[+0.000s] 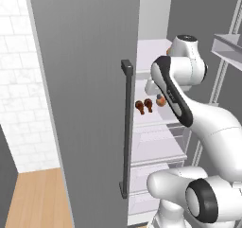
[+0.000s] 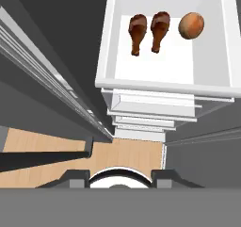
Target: Place one onion and one chicken drumstick in each tupperware on the nearby counter, to pack two identical lunches.
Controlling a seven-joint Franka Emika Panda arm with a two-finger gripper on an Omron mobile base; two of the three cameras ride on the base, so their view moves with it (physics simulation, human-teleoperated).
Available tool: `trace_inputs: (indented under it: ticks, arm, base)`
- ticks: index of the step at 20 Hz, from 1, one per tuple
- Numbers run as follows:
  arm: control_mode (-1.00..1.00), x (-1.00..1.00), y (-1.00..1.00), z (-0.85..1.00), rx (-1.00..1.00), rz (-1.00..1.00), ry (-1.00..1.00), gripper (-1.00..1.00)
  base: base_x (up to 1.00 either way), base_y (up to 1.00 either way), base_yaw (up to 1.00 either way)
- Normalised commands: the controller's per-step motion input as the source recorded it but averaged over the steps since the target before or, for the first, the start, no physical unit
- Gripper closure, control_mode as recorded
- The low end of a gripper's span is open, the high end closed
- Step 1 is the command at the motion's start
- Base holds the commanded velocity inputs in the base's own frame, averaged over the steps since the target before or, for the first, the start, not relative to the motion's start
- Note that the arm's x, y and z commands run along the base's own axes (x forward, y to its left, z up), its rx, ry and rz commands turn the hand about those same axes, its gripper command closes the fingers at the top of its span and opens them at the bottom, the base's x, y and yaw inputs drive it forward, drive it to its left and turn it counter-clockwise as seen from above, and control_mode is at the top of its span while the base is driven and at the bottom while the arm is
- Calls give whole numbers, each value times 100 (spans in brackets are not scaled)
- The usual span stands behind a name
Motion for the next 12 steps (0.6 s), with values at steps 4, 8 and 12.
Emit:
trace_inputs:
  ticks: [4,8,12]
  arm:
    - [-100,1,3,-21,-4,0,6,-100]
    - [-100,9,1,-76,-10,-4,6,-100]
    - [-100,48,-13,-100,-4,-10,0,-100]
  base:
    - [0,0,0]
    - [0,0,0]
    - [0,0,0]
